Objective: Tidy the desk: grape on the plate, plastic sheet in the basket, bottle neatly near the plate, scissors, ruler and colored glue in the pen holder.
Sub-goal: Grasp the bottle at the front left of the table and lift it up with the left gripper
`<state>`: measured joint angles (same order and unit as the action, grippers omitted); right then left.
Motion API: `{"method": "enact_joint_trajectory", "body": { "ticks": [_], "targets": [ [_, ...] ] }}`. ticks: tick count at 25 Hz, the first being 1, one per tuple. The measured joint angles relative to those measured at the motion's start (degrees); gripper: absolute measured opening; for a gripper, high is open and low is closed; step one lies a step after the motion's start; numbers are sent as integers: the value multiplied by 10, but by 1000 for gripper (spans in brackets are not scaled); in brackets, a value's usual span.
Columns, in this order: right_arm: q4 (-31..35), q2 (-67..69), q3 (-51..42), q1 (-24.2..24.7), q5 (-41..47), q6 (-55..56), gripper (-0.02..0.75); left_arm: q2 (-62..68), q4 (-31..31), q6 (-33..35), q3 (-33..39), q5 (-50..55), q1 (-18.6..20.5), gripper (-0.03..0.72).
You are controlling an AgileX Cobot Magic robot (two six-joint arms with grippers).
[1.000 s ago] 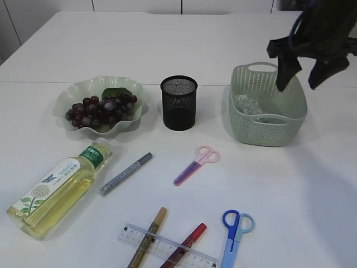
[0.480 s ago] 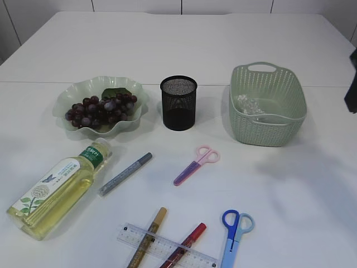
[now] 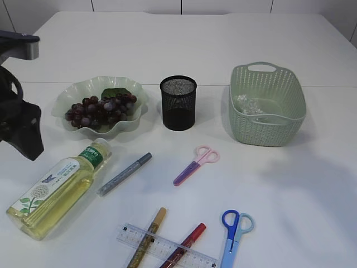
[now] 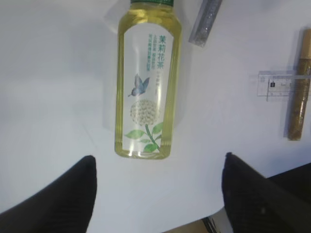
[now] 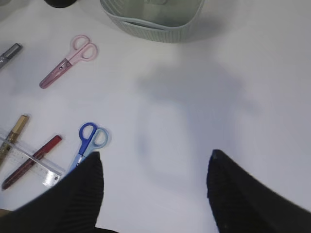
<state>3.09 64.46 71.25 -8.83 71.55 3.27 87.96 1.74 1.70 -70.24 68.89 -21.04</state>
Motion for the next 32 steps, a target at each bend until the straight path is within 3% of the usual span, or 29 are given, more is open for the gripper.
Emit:
{"method": "enact_joint_trajectory", "body": {
  "ticks": [7,14,22,32],
  "targets": [
    [30,-18,-32,0,0,0,524,70,-2,52,-12,-42,0,584],
    [34,-76,-118,0,0,3,524,148,-4,61,-84,-52,0,584],
    [34,-105,-135,0,0,7,524,163,-4,61,-87,-62,0,585],
    [35,-105,-136,0,0,11,524,210,-1,77,-91,-69,0,661]
  ]
}}
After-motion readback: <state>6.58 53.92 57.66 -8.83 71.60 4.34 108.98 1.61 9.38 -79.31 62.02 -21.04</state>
